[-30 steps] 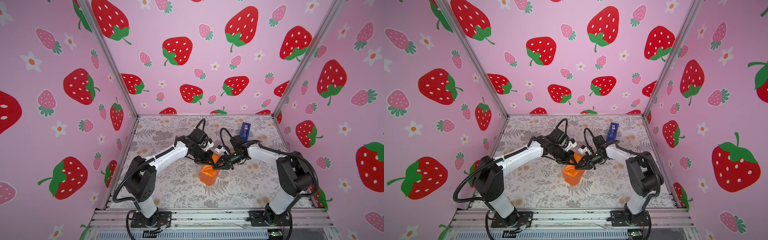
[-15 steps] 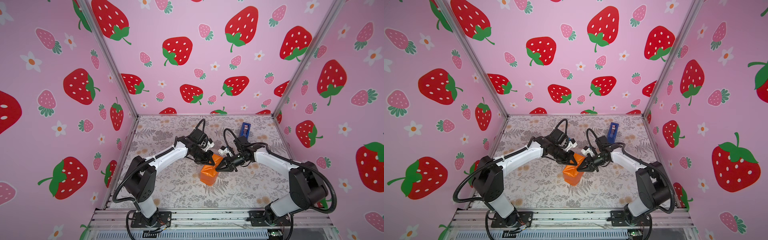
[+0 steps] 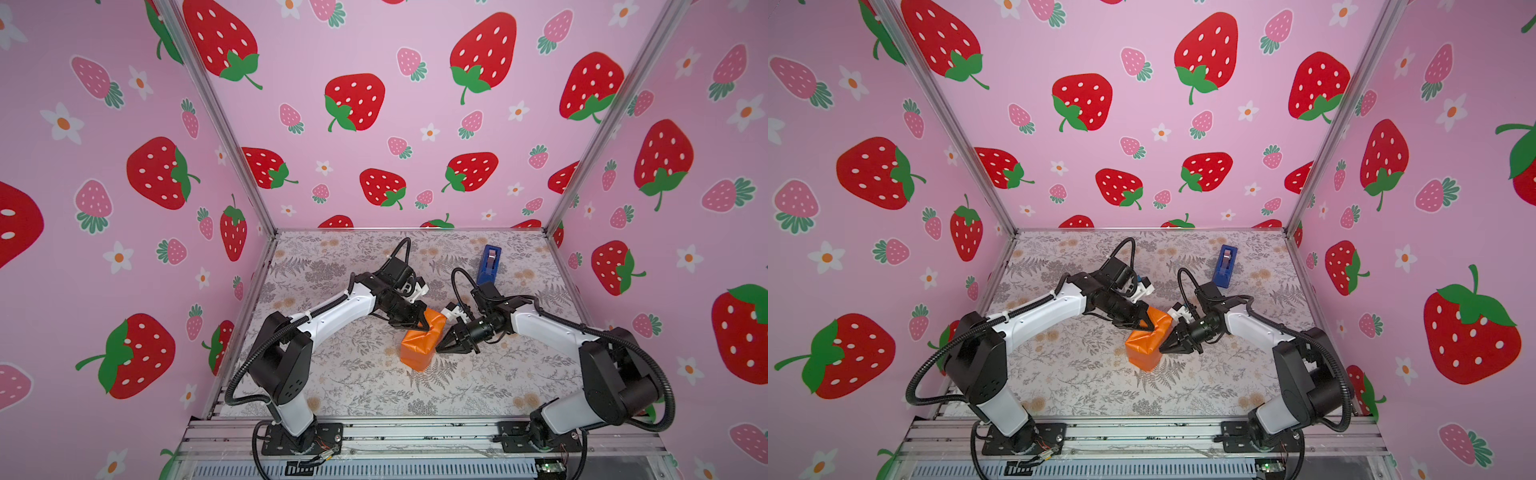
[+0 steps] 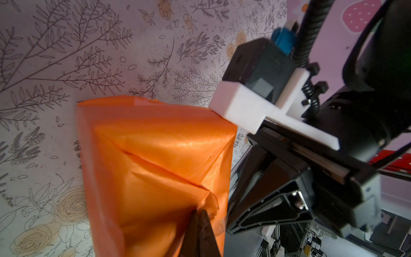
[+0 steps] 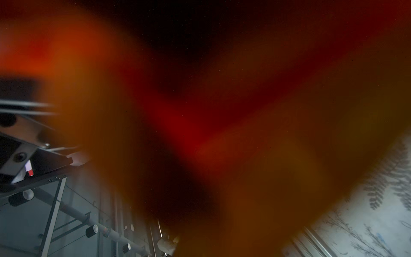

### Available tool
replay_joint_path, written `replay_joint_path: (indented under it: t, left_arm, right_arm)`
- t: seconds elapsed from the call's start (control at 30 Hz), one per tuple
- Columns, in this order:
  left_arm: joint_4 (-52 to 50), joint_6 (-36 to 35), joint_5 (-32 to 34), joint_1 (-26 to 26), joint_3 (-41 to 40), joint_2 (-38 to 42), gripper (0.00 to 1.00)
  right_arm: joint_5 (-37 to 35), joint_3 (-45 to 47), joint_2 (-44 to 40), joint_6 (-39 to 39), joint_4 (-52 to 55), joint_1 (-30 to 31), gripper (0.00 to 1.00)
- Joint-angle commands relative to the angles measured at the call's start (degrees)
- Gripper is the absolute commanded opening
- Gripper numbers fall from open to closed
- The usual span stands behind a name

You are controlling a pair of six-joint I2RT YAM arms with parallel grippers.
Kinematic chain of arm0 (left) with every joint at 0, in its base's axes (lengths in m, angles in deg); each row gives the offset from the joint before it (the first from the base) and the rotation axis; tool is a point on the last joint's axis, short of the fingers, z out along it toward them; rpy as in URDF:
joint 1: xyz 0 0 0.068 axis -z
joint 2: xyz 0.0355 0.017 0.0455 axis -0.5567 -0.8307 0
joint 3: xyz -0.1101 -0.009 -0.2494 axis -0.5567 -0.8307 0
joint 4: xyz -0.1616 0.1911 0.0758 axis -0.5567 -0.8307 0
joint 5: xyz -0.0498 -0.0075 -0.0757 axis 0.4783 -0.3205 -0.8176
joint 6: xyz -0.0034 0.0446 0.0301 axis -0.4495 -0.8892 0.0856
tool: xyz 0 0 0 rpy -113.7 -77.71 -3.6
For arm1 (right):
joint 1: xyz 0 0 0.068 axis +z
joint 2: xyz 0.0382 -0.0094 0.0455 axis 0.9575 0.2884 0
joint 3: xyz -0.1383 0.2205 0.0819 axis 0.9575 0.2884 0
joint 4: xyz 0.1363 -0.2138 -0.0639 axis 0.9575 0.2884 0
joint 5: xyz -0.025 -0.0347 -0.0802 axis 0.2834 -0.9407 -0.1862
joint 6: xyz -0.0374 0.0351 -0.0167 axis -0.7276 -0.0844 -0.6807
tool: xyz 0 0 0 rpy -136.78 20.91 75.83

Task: Wrap a gift box in wrapping paper
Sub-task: Stick the wrapping paper to the gift box.

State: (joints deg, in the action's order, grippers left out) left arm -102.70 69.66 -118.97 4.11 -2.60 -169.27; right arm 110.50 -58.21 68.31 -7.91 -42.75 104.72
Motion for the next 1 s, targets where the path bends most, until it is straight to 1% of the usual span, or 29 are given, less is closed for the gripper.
replay_joint_path:
  t: [0.0, 0.07, 0.17, 0.3, 0.37, 0.5, 0.6, 0.7, 0.97]
  left_arm:
    - [-6.1, -1.1, 4.6, 0.3, -2.2, -2.2, 0.00]
    - [-6.2, -1.1, 4.5, 0.3, -2.0, -2.3, 0.00]
    - [-6.4, -1.2, 4.5, 0.3, -1.7, -2.0, 0.00]
    - [-6.5, -1.1, 4.5, 0.3, -1.5, -1.6, 0.00]
    - [-6.6, -1.1, 4.5, 0.3, -1.4, -1.6, 0.00]
    - [-6.9, -1.1, 4.5, 0.3, -1.3, -1.9, 0.00]
    - [-6.7, -0.9, 4.5, 0.3, -1.2, -1.9, 0.00]
    - [-6.8, -0.9, 4.6, 0.3, -1.1, -1.9, 0.00]
    - [-6.9, -0.8, 4.9, 0.3, -1.6, -1.1, 0.00]
  right_arm:
    - [-0.8, 2.0, -0.6, 0.8, -1.1, 0.0, 0.14]
    - [-1.9, 2.9, -0.4, 0.9, -1.3, 0.0, 0.16]
    - [-8.0, 1.4, -1.2, -1.6, 3.6, -1.0, 0.16]
    - [-10.6, 1.3, -4.4, -1.0, 5.1, -3.2, 0.18]
    - [-10.8, 0.5, -5.7, -0.9, 5.6, -3.4, 0.18]
    - [-8.5, -1.7, -8.6, 0.5, 4.9, -3.4, 0.17]
    - [-5.8, -1.9, -9.8, 3.3, 1.2, -3.0, 0.17]
    - [-5.2, -0.6, -9.1, 6.6, -3.8, -1.9, 0.16]
    - [-4.8, 3.6, -5.0, 11.8, -15.4, 0.6, 0.11]
